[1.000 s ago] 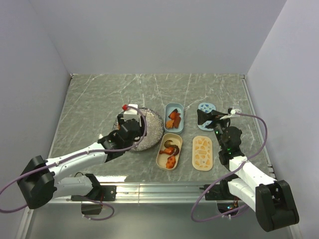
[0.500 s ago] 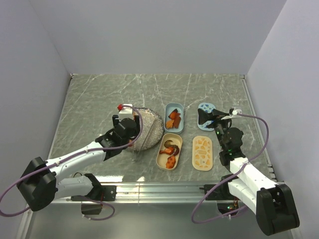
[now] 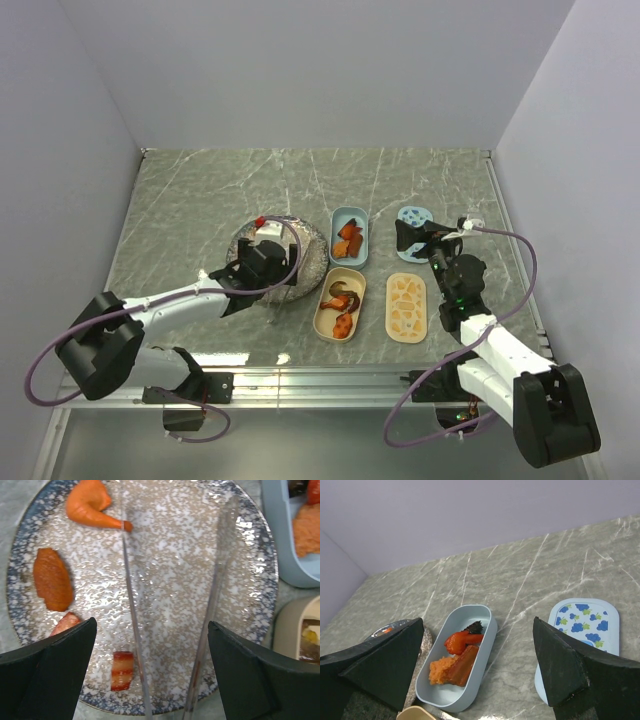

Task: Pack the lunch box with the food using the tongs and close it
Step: Grab the clamp with the left arm

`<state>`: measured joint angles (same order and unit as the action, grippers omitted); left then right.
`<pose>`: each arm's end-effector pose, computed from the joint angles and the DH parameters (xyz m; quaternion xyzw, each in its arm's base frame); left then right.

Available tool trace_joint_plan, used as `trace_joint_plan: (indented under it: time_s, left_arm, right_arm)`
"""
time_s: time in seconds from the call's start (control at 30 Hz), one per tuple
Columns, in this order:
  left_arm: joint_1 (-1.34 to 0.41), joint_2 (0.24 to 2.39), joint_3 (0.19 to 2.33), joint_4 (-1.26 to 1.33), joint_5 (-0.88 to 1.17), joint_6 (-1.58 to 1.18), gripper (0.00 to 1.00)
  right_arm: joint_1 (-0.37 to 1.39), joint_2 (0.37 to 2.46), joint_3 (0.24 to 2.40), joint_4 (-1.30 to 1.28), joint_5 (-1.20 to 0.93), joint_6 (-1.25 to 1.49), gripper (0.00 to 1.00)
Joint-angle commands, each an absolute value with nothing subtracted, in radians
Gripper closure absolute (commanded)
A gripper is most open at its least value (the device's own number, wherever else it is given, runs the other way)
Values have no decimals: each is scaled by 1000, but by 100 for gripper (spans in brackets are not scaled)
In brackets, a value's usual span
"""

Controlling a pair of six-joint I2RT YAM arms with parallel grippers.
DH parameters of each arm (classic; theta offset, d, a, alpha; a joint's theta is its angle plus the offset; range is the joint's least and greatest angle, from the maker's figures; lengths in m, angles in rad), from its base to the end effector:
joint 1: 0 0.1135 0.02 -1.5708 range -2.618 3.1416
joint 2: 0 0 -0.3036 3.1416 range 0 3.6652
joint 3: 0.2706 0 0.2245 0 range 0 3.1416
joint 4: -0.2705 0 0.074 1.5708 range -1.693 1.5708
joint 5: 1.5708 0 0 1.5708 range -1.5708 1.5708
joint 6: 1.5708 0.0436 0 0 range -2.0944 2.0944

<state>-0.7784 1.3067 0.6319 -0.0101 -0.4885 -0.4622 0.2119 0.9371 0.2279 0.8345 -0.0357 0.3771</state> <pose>0.1812 -0.1499 0.2471 0.0357 0.8820 -0.0640 0.4654 0.1562 0.0352 0.2775 0.0412 0.6602 0.2290 0.7142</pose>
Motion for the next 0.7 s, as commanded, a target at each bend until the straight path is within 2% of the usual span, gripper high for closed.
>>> trace_joint_plan:
  time_s: [0.0, 0.57, 0.67]
  left_arm:
    - [-776, 1305, 640, 37, -414, -471, 1]
    - [-775, 1459, 698, 29, -341, -443, 1]
    - [-776, 1488, 706, 35, -348, -436, 8]
  right_arm:
    - [219, 937, 256, 854, -38, 373, 4]
    - [218, 946, 256, 859, -41, 371, 4]
    - [218, 946, 255, 857, -40, 371, 3]
